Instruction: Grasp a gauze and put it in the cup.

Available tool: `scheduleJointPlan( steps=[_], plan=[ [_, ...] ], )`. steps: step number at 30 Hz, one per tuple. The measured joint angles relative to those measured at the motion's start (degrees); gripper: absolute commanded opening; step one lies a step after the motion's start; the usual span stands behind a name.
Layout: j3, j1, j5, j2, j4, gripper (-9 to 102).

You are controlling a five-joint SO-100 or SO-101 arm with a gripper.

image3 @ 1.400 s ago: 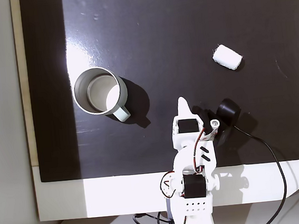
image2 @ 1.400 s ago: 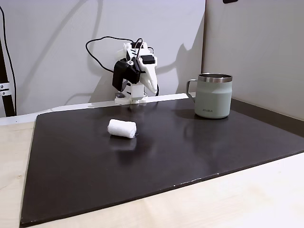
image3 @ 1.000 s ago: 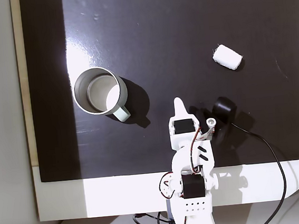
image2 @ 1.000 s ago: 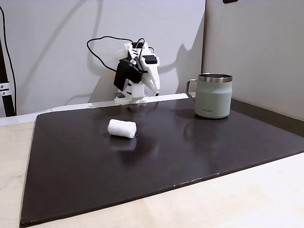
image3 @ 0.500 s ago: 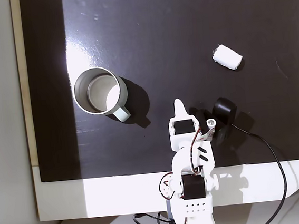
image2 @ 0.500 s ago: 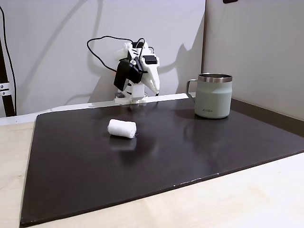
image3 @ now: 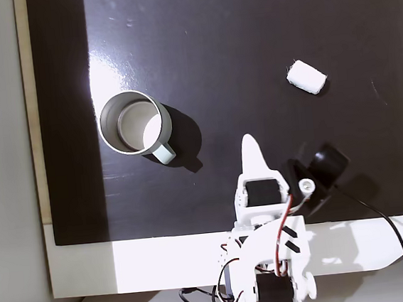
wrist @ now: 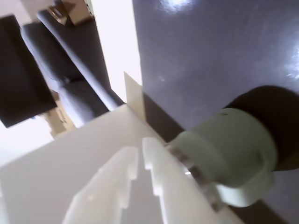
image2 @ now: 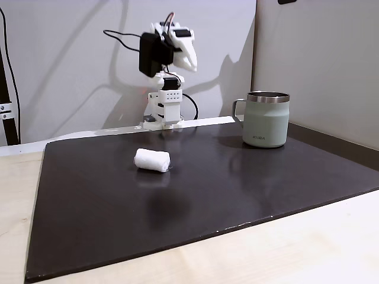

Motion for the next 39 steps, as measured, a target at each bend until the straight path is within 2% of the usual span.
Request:
scheduleJointPlan(
  steps=[7,17,26,34,39],
  plan=[
    [-12.7,4.0,4.9,-12.2,2.6,1],
    [-25.8,12.8,14.1,-29.9,4.6,13],
    [-42.1,17.0,22.7,-50.2,14.7,16],
    [-59.8,18.5,25.1,-69.4,26.4,34],
    [-69.7,20.7,25.0,-79.5,31.5,37]
  ],
)
